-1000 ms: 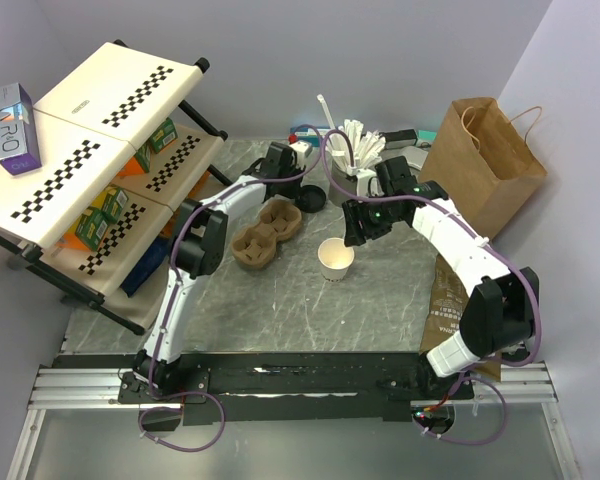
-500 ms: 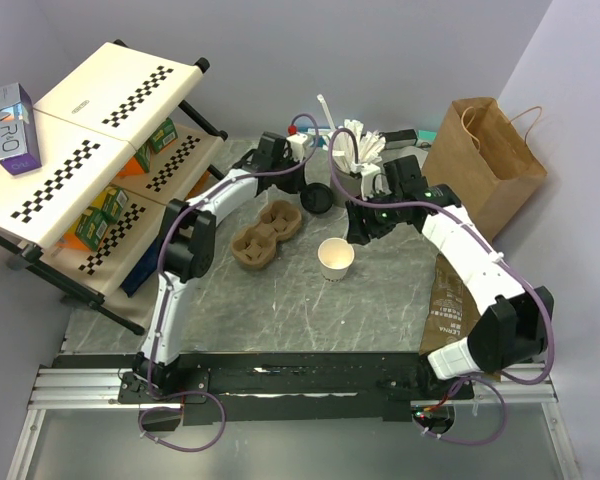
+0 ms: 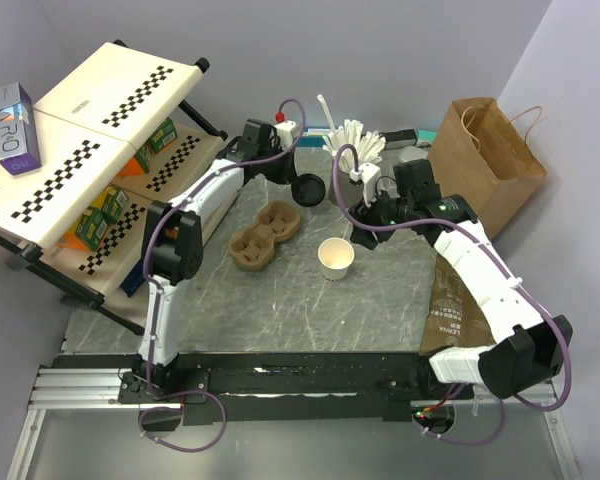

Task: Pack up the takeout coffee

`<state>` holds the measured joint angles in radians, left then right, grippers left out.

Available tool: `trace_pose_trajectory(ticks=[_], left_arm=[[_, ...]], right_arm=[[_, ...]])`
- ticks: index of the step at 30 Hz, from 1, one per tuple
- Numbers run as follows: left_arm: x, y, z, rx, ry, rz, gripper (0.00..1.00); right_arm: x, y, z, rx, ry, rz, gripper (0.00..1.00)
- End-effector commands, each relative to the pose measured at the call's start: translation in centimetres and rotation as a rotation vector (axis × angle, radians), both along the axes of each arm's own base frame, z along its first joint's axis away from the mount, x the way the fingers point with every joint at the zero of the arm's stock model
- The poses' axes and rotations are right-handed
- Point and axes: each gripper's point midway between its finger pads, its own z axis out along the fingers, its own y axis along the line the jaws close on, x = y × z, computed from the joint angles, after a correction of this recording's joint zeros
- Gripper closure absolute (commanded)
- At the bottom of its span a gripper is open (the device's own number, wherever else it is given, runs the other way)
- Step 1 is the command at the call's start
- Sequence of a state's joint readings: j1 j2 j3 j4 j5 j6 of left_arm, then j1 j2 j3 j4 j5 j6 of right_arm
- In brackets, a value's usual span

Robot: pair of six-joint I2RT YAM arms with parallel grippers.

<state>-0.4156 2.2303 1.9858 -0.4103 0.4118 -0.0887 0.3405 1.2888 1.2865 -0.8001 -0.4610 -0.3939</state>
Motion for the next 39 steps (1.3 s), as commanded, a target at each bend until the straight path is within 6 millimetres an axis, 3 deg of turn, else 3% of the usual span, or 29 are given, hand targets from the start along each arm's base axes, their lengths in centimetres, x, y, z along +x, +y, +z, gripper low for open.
trace_pose_trajectory(ticks=[1,9,14,17,20,21,22,23,24,25,26,29,31,35,39], left_arm=[[1.2,-0.6,-1.2,0.019,-0.024,-0.023,0.99],[-0.2,-3.0,-2.7,-0.103,0.060,-0.148,0.99],[-0.4,-3.3,-3.4,-0.114,0.081,-0.153,0.88],[-0.2,-3.0,-3.4,-0.102,0.069,-0.146,0.66],[-0.6,-2.7,-2.3,-0.088,0.020,-0.179,0.59],[-1.1,-2.5,0.2,-0.098,-0.036,-0.193,0.58],[-1.5,-2.4,0.9,-0.103,-0.067,-0.208,0.57],[-3.2,-2.3,0.0,-0.083,-0.118,-0.324,0.56],[-4.6,-2.2,2.1,-0.089,-0.180,-0.390,0.55],[-6.0,-2.2,2.1,-0.085,-0.199,-0.455,0.55],[-8.3,-2.0,1.0,-0.066,-0.208,-0.575,0.55],[-11.4,-1.9,0.2,0.006,-0.245,-0.738,0.57],[-12.2,-2.6,-0.8,0.043,-0.252,-0.796,0.59],[-12.0,-3.9,-1.9,0.082,-0.299,-0.837,0.62],[-10.6,-4.7,-3.6,0.139,-0.331,-0.837,0.64]], right_arm=[[0.4,0.9,1.4,0.006,-0.062,0.036,0.38],[0.0,0.7,1.1,-0.013,-0.045,0.027,0.38],[-0.2,0.7,0.5,-0.014,-0.023,0.018,0.38],[-0.3,0.5,0.6,-0.016,-0.026,0.016,0.37],[-0.3,0.2,0.6,-0.029,-0.041,0.016,0.37],[-0.4,0.0,0.6,-0.036,-0.047,0.012,0.37],[-0.4,-0.1,0.6,-0.043,-0.052,0.012,0.37],[-0.5,-0.2,0.6,-0.047,-0.057,0.013,0.37],[-0.7,-0.3,0.6,-0.046,-0.058,0.011,0.37],[-0.8,-0.5,0.6,-0.046,-0.060,0.007,0.37],[-0.9,-0.6,0.7,-0.043,-0.058,0.007,0.37],[-1.4,-0.7,0.8,-0.028,-0.046,0.008,0.37],[-1.6,-0.7,1.0,-0.028,-0.047,0.014,0.37],[-1.9,-0.9,1.3,-0.038,-0.035,0.021,0.37],[-2.1,-1.1,1.7,-0.048,-0.038,0.016,0.37]])
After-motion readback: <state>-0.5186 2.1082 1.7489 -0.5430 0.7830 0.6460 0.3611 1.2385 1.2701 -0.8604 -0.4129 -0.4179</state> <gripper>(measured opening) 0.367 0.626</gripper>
